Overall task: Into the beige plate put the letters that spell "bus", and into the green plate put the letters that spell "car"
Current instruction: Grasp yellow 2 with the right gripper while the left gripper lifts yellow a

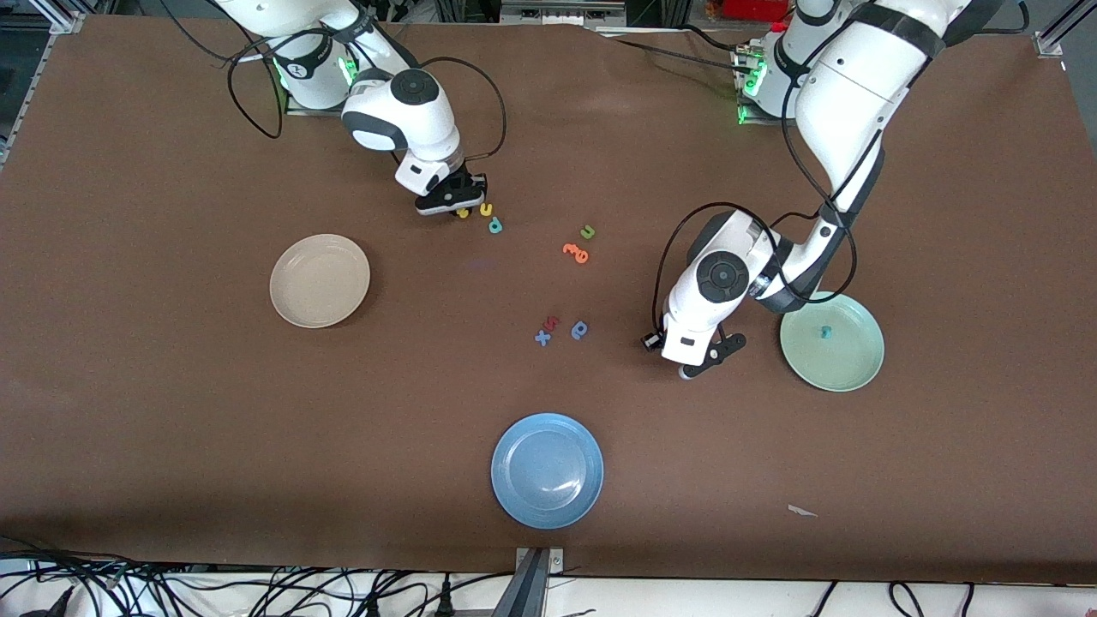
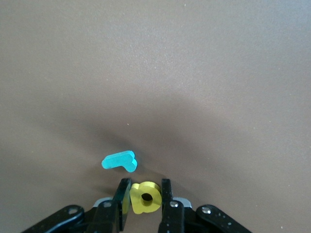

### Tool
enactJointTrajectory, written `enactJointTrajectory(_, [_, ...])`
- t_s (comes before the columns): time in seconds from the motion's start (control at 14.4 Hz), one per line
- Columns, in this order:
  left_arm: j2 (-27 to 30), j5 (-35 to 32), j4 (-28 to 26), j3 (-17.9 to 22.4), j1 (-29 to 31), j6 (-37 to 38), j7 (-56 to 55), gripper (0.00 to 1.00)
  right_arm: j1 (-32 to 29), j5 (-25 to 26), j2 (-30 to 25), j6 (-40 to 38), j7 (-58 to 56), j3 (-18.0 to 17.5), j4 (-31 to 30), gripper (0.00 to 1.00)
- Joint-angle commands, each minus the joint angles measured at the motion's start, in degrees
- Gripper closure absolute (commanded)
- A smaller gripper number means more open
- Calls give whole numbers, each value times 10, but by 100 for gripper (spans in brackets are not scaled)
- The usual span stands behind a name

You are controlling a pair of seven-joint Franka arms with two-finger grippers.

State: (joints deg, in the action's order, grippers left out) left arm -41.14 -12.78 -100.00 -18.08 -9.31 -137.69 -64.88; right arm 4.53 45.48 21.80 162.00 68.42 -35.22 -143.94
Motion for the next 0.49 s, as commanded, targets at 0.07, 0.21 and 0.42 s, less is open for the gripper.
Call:
enactJointTrajectory(0.07, [5, -21, 46, -1, 9, 85, 51, 76, -4, 20, 11, 8, 11, 1, 3, 81])
enactJointTrajectory(0.21, [16, -16, 57, -6, 29, 121, 104, 76, -5, 21, 11, 8, 11, 1, 3, 97])
enactJointTrajectory(0.42, [38, -12, 57, -7, 65, 155, 184, 76, -5, 22, 0, 6, 4, 6, 3, 100])
